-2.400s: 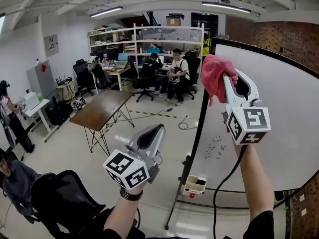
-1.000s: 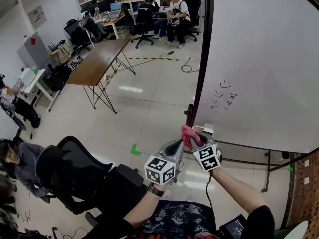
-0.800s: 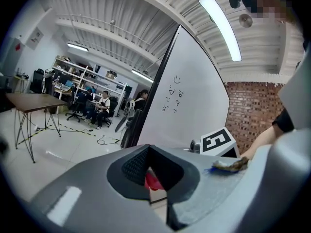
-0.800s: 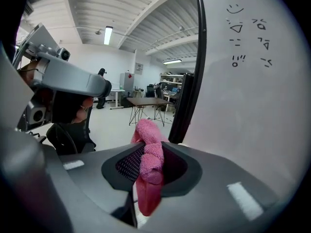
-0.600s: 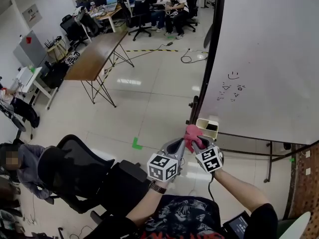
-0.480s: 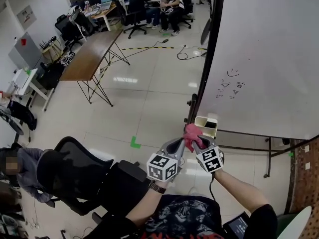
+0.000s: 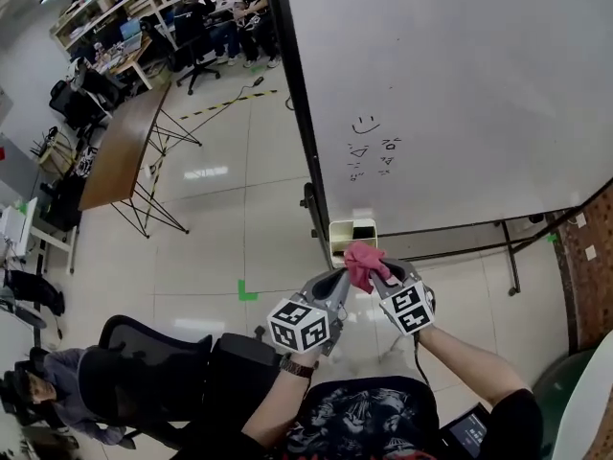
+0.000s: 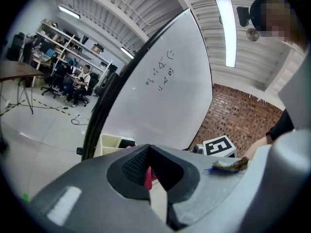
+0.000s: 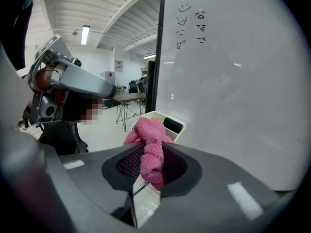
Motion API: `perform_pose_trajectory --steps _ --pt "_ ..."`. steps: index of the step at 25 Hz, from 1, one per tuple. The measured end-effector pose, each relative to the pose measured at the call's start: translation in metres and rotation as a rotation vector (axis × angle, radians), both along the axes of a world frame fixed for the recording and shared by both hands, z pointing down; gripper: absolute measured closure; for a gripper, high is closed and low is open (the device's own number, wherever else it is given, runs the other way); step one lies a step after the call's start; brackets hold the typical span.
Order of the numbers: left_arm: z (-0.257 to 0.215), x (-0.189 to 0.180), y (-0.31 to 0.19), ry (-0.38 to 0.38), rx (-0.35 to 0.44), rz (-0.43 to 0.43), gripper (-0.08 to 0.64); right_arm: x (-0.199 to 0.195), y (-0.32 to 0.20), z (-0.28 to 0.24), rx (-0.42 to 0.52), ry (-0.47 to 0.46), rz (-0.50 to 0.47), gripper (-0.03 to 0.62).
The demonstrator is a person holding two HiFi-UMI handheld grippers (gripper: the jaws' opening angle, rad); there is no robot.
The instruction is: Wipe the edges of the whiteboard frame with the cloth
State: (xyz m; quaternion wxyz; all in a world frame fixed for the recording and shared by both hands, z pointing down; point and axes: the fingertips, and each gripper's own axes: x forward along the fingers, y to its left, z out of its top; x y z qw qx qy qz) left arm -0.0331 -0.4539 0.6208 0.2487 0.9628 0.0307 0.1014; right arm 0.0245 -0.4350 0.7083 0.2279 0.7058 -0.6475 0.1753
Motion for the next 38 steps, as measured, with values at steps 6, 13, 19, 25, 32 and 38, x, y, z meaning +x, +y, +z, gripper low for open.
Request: perform_pose_trajectory --steps 6,13,19,25,32,38 --pt "-0.006 0.066 0.051 -0.039 0.06 0.023 0.557 0.07 0.041 -0.012 0.122 -0.085 0.036 0.509" --pt "0.003 0.102 0.091 -0.124 0.104 -0.042 0.557 0.139 0.07 0.042 0.088 -0.223 0.089 0.511" --pt "0.033 0.116 0.098 -0.207 0.172 -0.098 0.557 0.146 0.031 0.092 0.02 -0.243 0.055 0.509" --pt "0.064 0.139 0.102 -0.272 0.15 -0.134 0.557 0.188 0.041 0.107 0.005 -0.262 0.105 0.509" --pt "0.075 0.201 0.153 -0.276 0.147 -0.029 0.557 0.253 0.119 0.13 -0.012 -0.285 0.227 0.509" --pt "0.094 0.262 0.213 -0.286 0.163 0.109 0.557 0.312 0.194 0.132 0.016 -0.289 0.366 0.509"
